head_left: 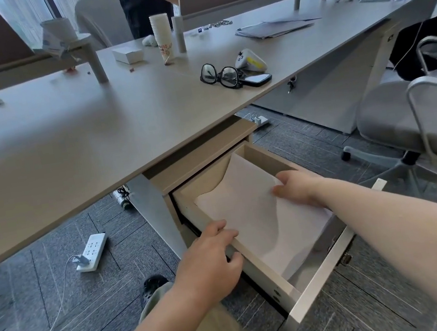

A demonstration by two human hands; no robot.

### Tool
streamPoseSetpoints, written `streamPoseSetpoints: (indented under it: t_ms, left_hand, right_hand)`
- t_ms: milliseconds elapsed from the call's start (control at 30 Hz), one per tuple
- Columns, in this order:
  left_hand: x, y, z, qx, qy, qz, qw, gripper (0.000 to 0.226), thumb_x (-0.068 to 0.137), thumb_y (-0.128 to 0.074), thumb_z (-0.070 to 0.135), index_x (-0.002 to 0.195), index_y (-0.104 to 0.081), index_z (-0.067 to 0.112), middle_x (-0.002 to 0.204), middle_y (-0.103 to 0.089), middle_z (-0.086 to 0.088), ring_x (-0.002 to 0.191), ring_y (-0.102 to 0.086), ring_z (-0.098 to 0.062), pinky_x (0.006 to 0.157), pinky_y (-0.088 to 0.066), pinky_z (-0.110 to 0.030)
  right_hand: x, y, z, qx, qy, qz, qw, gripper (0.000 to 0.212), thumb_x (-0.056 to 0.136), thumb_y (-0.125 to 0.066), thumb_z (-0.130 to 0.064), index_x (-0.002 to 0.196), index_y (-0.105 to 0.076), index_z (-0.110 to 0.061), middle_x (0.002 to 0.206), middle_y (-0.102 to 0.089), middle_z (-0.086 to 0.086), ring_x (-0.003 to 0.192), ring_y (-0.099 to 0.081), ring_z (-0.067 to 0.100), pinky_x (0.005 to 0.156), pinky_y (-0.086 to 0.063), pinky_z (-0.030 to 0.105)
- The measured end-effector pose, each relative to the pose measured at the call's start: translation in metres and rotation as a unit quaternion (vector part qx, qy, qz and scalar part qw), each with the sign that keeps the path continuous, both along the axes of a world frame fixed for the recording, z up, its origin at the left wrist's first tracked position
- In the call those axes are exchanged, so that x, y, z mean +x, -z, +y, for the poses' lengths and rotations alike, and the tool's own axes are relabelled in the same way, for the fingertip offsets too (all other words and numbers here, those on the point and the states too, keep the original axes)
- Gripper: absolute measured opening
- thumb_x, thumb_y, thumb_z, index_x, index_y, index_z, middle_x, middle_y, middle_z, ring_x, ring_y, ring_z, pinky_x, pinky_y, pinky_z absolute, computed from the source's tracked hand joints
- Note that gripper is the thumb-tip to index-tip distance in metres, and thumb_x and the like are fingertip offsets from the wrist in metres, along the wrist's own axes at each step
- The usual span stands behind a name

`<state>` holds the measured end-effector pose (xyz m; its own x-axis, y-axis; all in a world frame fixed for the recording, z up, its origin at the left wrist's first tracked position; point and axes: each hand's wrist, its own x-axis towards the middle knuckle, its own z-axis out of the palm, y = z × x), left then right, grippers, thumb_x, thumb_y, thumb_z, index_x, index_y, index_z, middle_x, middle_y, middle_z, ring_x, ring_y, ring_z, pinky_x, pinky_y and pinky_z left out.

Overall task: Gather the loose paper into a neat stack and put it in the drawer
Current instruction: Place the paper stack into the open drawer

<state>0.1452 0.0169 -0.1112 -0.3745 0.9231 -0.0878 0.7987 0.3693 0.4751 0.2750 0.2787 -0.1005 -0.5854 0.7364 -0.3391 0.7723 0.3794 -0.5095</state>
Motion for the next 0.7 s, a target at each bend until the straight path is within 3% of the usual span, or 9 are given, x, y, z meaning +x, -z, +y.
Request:
streamPoseSetpoints:
  t_ms: [133,267,367,500,567,600,633,667,700]
  left_hand:
    - [0.0,-0.001,0.0,0.001,-0.004,-0.005,1.0,0.052,0.098,-0.051,0.044,0.15,-0.049,0.038,0.162,-0.025,0.026,0.139,-0.046,-0.007,0.106,-0.044,-0.029]
    - [0.002,-0.002,0.002,-0.002,-0.012,-0.006,1.0,0.052,0.097,-0.051,0.042,0.148,-0.05,0.038,0.162,-0.026,0.025,0.136,-0.048,-0.007,0.102,-0.046,-0.03]
    - [0.002,-0.003,0.002,-0.01,-0.008,-0.007,1.0,0.053,0.097,-0.051,0.043,0.149,-0.049,0.037,0.162,-0.025,0.024,0.132,-0.051,-0.009,0.1,-0.048,-0.031]
    - [0.001,-0.001,0.003,-0.02,0.001,-0.01,1.0,0.054,0.098,-0.05,0.042,0.151,-0.046,0.037,0.163,-0.023,0.022,0.137,-0.048,-0.011,0.106,-0.046,-0.032]
    - [0.0,-0.001,0.002,-0.025,0.005,-0.01,1.0,0.055,0.099,-0.049,0.044,0.153,-0.045,0.036,0.164,-0.023,0.021,0.142,-0.042,-0.014,0.111,-0.042,-0.033]
    - [0.001,-0.002,0.002,-0.027,0.005,-0.006,1.0,0.055,0.099,-0.049,0.046,0.153,-0.044,0.036,0.165,-0.024,0.02,0.145,-0.037,-0.015,0.114,-0.04,-0.035]
    - [0.002,-0.003,0.002,-0.028,0.005,0.0,1.0,0.056,0.1,-0.048,0.049,0.154,-0.042,0.036,0.165,-0.024,0.019,0.148,-0.031,-0.017,0.117,-0.037,-0.036]
    - [0.004,-0.004,0.001,-0.029,0.006,0.01,1.0,0.057,0.101,-0.047,0.051,0.155,-0.041,0.035,0.166,-0.025,0.018,0.15,-0.026,-0.017,0.119,-0.034,-0.037]
    - [0.007,-0.006,0.001,-0.029,0.009,0.021,0.999,0.057,0.102,-0.046,0.053,0.156,-0.039,0.035,0.166,-0.025,0.017,0.151,-0.022,-0.017,0.121,-0.031,-0.038]
  right_hand:
    - [-0.009,0.009,-0.007,0.016,0.007,-0.018,1.0,0.015,0.103,-0.049,-0.028,0.095,-0.052,-0.016,0.102,-0.061,0.005,0.105,-0.06,0.03,0.082,-0.041,0.029]
    - [-0.021,0.012,-0.014,0.048,0.02,-0.073,0.996,0.032,0.107,-0.04,-0.025,0.129,-0.054,-0.005,0.14,-0.056,0.02,0.129,-0.054,0.037,0.099,-0.041,0.035]
    - [-0.023,0.008,-0.021,0.058,0.041,-0.111,0.991,0.034,0.104,-0.045,-0.017,0.134,-0.052,-0.003,0.133,-0.06,0.024,0.121,-0.058,0.042,0.094,-0.046,0.044]
    - [-0.022,0.006,-0.03,0.031,0.069,-0.151,0.986,0.047,0.103,-0.034,-0.009,0.148,-0.034,0.004,0.153,-0.039,0.026,0.141,-0.043,0.041,0.113,-0.039,0.048]
    - [-0.019,-0.004,-0.041,0.023,0.023,-0.178,0.984,0.035,0.106,-0.029,-0.002,0.134,-0.045,0.012,0.14,-0.047,0.028,0.124,-0.05,0.028,0.1,-0.043,0.036]
    - [-0.015,-0.01,-0.045,0.042,-0.032,-0.23,0.972,0.026,0.107,-0.029,0.0,0.111,-0.05,0.015,0.119,-0.052,0.027,0.105,-0.048,0.02,0.086,-0.042,0.029]
    - [-0.014,-0.011,-0.044,0.037,-0.024,-0.256,0.966,0.027,0.108,-0.031,-0.002,0.087,-0.045,0.01,0.098,-0.049,0.023,0.092,-0.043,0.019,0.073,-0.037,0.027]
    - [-0.014,-0.011,-0.041,0.021,0.006,-0.24,0.971,0.031,0.107,-0.038,-0.006,0.078,-0.04,0.003,0.091,-0.046,0.02,0.089,-0.041,0.02,0.067,-0.035,0.027]
    - [-0.011,-0.011,-0.039,0.015,0.021,-0.21,0.977,0.025,0.104,-0.047,-0.011,0.081,-0.047,-0.002,0.096,-0.052,0.019,0.091,-0.043,0.022,0.064,-0.036,0.028]
